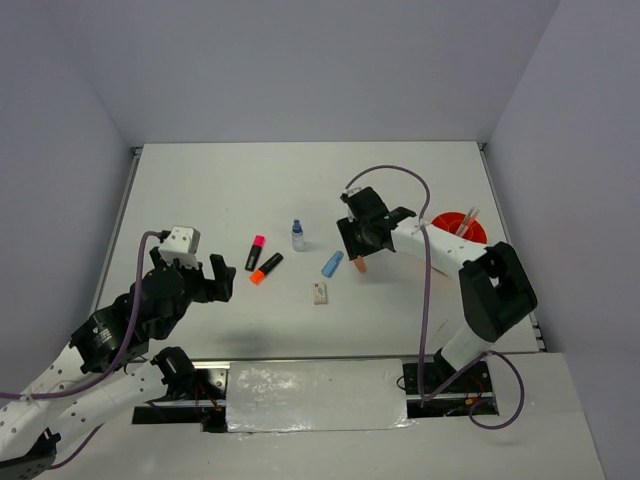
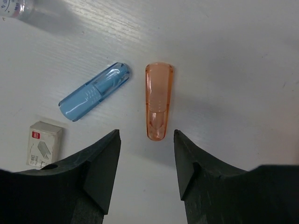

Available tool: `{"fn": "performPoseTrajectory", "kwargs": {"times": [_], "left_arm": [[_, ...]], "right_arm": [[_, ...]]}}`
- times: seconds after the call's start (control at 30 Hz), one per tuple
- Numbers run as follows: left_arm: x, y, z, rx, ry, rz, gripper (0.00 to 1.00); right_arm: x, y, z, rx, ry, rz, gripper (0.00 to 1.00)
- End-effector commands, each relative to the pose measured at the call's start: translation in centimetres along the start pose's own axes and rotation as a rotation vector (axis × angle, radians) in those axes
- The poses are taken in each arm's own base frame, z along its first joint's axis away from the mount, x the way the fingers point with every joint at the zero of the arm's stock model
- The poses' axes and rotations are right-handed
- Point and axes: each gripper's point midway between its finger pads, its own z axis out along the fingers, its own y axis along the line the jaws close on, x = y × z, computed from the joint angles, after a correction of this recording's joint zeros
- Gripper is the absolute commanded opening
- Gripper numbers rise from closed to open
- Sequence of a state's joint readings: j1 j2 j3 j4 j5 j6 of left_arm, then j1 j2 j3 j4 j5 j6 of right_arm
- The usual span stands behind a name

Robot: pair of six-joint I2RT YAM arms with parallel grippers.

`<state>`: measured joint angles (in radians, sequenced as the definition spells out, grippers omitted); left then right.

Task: Sort the stationery into containers
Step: Pick up the stationery from the center of the board.

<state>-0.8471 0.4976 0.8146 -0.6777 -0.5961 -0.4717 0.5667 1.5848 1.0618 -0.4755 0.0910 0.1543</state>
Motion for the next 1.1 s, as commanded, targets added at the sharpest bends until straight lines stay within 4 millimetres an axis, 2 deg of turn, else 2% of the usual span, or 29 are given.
{"fn": "performPoseTrajectory", "kwargs": {"times": [0.0,0.3,0.43,0.8,1.07], "left_arm": [[-1.0,-0.5,-0.1,0.033,-0.047,-0.017,0.99],[-0.8,-1.0,0.0,0.059,-0.035,0.001,0.99],[-0.8,-1.2,0.0,0.068,-0.033,0.005,0.99],[-1.0,-1.5,-0.2,0.093,-0.045,0.003,0.99],[-1.0,-1.5,-0.3,0.097,-0.048,0.003,0.99]], "right_arm": [[-2.3,1.4,0.3,-0.047,-0.015,-0.049,0.57],[-3.6,0.6,3.0,0.000,0.025,-0.098,0.59],[-3.5,0.0,3.8,-0.001,0.045,-0.090,0.59],[-1.5,-0.9,6.0,-0.019,0.095,-0.085,0.58],[-0.4,-1.1,8.0,-0.024,0.140,-0.083,0.48]]}}
